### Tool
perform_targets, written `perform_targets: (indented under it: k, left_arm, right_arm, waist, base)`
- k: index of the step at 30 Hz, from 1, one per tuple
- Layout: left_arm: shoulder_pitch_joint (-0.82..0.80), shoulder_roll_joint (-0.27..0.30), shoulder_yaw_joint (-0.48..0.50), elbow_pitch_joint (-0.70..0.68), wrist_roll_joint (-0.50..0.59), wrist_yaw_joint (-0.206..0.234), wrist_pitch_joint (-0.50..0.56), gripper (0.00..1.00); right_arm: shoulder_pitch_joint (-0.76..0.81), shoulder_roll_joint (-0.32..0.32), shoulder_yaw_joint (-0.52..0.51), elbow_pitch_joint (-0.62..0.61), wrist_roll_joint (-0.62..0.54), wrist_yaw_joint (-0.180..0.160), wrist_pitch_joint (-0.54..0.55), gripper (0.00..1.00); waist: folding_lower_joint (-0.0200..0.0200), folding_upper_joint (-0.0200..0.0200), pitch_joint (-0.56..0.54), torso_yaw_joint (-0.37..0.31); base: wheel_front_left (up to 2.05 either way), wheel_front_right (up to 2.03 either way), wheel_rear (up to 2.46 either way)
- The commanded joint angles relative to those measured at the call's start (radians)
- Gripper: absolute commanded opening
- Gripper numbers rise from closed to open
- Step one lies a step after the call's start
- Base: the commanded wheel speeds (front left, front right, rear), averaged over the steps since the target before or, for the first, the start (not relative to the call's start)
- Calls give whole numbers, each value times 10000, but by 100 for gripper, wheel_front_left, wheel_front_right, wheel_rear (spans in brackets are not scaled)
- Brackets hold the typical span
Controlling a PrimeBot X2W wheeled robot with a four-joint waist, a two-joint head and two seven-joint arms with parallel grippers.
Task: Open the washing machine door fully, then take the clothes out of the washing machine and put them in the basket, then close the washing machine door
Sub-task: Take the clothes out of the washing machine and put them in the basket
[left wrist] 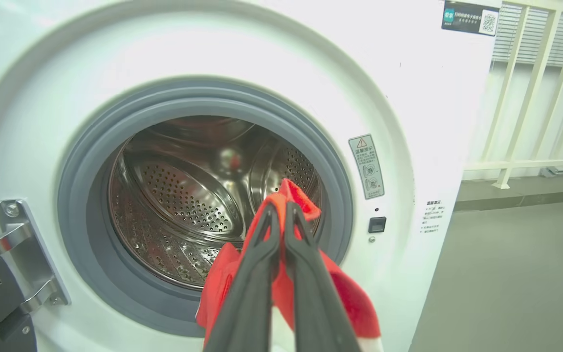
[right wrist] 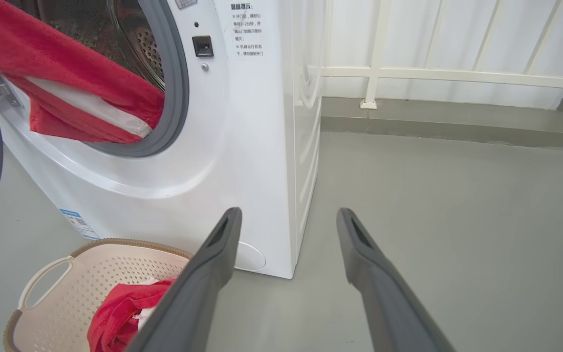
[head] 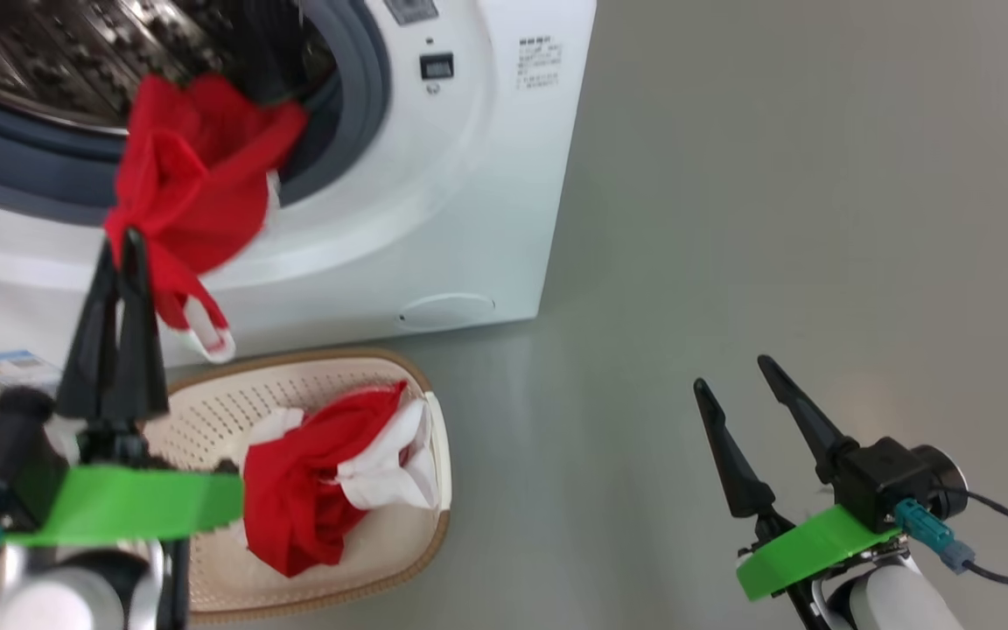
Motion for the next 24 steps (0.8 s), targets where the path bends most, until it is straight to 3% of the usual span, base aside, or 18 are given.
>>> perform_targets:
  k: [1, 10, 24]
  left_arm:
    - [116, 219, 342, -407, 95, 117, -65, 0]
    - [1307, 62, 313, -1031, -39, 301, -350, 0]
    - [2207, -287, 265, -932, -390, 361, -948, 0]
  right_arm:
    - [132, -64, 150, -184, -38, 62, -63, 100]
    - [640, -64, 115, -129, 3, 62, -63, 100]
    - [931, -64, 236, -160, 188, 62, -47, 100]
  waist:
    - [0, 0, -568, 136]
    - [0, 0, -1629, 182]
    - [0, 0, -2054, 79]
  base:
    - [0, 0, 0]
    - [0, 0, 0]
    - [0, 0, 0]
